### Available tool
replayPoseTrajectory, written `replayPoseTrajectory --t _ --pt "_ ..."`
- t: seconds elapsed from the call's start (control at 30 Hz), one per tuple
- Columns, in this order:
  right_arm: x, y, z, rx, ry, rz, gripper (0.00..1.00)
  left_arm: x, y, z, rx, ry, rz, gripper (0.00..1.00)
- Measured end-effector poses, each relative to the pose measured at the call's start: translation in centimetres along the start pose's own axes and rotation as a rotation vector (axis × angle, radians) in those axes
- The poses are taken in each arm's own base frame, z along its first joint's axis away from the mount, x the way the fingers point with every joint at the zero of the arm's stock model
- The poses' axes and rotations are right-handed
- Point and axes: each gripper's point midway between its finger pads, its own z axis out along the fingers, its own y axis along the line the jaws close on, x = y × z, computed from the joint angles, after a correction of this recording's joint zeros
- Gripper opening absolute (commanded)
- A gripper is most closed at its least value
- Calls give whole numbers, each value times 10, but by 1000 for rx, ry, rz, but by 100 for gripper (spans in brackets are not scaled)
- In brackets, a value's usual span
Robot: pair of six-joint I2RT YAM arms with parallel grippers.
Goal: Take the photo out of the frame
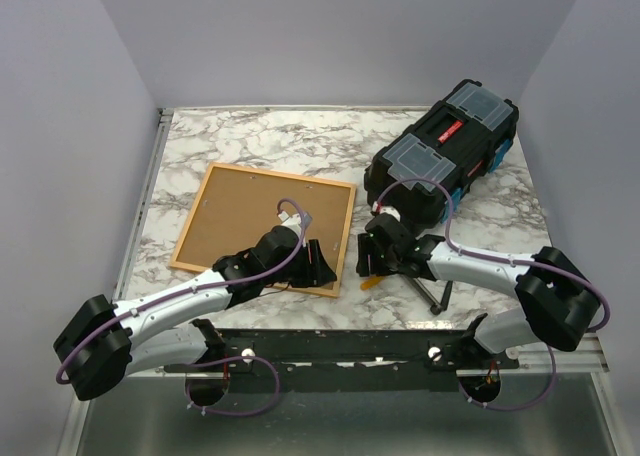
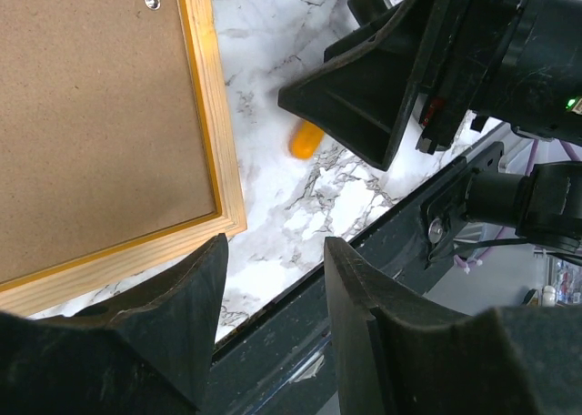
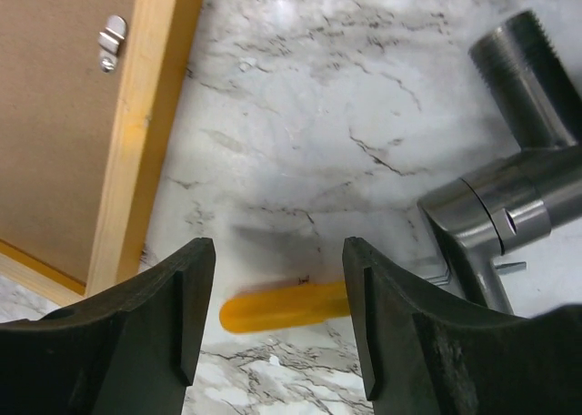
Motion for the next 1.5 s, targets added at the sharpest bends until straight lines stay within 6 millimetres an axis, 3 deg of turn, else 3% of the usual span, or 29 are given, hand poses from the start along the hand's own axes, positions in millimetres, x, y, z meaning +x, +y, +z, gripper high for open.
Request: replayPoseTrajectory --t 0.33,0.67,0.9,1.07,1.17,1.3,1.4,1.5 --pt "11 -9 -1 44 35 53 64 0 0 0 0 -1 1 49" --pt "28 -23 -14 107 87 113 64 0 0 0 0 -1 0 49" --pt "27 -23 -16 109 89 103 65 -1 0 0 1 -2 4 49" --pt "15 -17 -23 83 60 90 67 -1 0 -1 0 -2 3 50" --pt "8 -11 -27 55 41 67 73 -2 -1 -3 1 -8 4 56" --pt "0 -1 -32 -12 14 26 97 -9 -1 -9 -2 -41 -1 64" --pt "-11 11 -38 -71 -28 -7 100 -17 6 -16 -29 -76 -13 70" --pt "-22 29 -43 -128 -71 -72 100 -24 24 -25 -105 -113 -63 75"
